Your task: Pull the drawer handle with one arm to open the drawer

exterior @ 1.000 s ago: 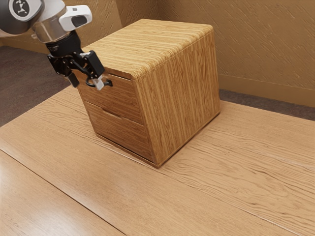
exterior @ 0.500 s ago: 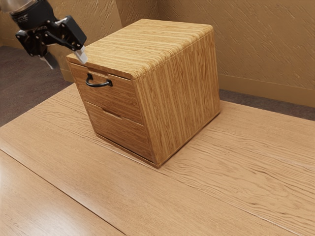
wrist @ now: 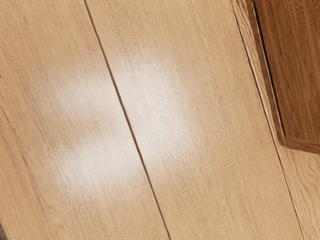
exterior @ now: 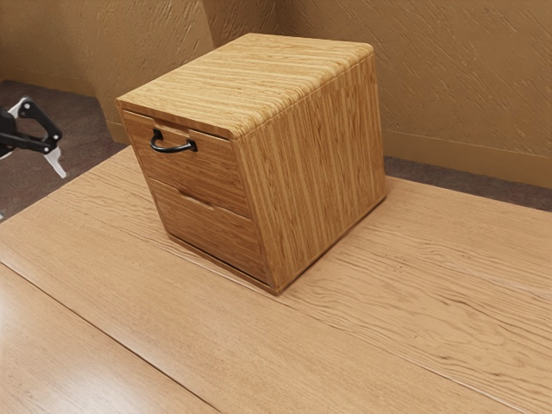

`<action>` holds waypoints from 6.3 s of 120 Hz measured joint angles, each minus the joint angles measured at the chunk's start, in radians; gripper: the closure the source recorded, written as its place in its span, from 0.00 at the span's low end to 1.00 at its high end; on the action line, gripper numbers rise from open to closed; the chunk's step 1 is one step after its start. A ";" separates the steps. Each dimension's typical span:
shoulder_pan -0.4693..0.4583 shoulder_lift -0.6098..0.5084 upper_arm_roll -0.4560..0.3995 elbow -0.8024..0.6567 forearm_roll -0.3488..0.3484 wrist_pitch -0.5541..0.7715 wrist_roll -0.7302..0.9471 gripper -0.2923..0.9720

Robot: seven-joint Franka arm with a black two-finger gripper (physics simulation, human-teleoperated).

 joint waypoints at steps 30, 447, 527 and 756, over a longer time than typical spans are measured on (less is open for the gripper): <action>0.001 -0.060 0.066 -0.095 0.062 0.110 -0.176 0.26; 0.000 0.156 0.018 -0.180 -0.012 0.596 -0.523 0.85; 0.018 0.012 0.031 -0.308 -0.002 0.598 -0.520 0.85; 0.105 -0.278 0.021 -0.526 0.021 0.563 -0.518 0.85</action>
